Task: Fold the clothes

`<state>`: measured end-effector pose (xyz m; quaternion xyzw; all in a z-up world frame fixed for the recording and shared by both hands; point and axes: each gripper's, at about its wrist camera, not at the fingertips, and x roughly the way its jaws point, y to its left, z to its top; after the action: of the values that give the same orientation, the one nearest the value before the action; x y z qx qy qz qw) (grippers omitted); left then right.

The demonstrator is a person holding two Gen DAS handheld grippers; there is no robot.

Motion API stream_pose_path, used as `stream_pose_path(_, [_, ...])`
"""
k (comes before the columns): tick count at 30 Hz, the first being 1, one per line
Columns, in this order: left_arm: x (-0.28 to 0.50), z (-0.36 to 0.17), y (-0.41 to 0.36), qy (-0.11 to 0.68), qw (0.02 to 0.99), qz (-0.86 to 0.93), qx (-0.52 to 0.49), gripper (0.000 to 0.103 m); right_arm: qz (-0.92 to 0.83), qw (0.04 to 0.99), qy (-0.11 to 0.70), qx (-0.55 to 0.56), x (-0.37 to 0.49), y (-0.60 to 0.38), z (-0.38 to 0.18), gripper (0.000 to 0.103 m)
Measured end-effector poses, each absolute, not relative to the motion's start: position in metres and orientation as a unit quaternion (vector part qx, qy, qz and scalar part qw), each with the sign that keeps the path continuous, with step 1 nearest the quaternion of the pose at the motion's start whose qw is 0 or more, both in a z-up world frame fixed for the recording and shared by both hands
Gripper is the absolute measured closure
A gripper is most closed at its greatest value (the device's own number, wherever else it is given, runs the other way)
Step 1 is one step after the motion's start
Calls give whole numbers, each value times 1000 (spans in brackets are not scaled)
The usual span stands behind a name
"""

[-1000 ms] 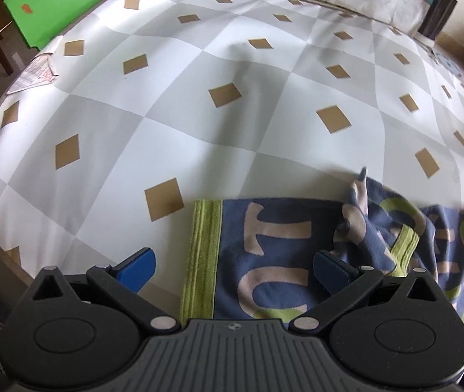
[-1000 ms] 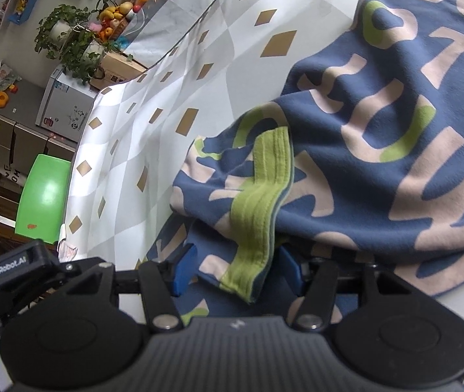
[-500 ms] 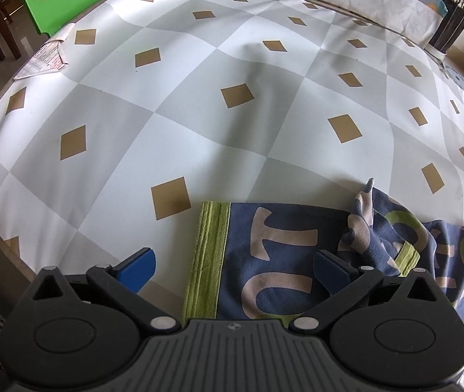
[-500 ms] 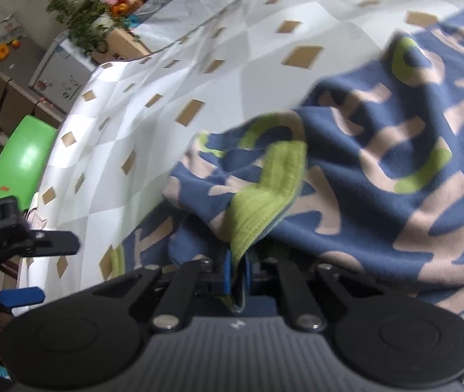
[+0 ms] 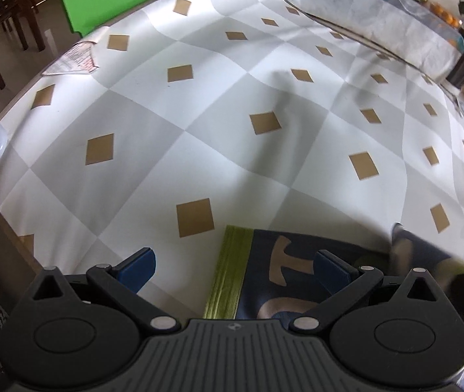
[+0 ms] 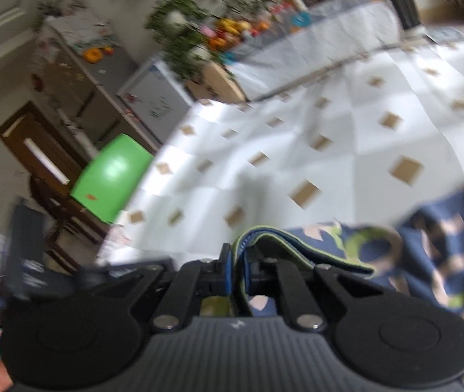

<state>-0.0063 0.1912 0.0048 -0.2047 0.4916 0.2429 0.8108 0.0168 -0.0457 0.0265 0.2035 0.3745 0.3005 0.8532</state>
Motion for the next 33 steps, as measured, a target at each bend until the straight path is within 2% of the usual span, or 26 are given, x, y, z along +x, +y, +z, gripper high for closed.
stream_pose_path(8, [-14,9,207,477,804,267,-234,0,370,844,339,187,8,-26,78,97])
stream_pose_path(15, [-24,17,225,451,802,312,-238,0,398,812,404,140,4,9,46,96])
stream_pose_path(17, [-25,16,228,453,798,318,-238,0,398,803,427,115,1,20,28,91])
stream_pose_path(20, [-25,14,229,457,796,321,-232,0,396,795,451,84,-7,31,10,73])
stream_pose_path(22, [-24,13,227,458,798,320,-227,0,395,795,453,80,-11,28,7,70])
stream_pose_path(24, [-23,13,226,458,798,320,-224,0,394,795,454,76,-15,25,5,61])
stream_pose_path(29, [-24,13,226,457,797,324,-226,0,370,799,463,102,-14,-1,-2,53])
stream_pose_path(33, [-24,12,224,457,796,327,-226,0,348,787,492,134,-11,-20,-23,51])
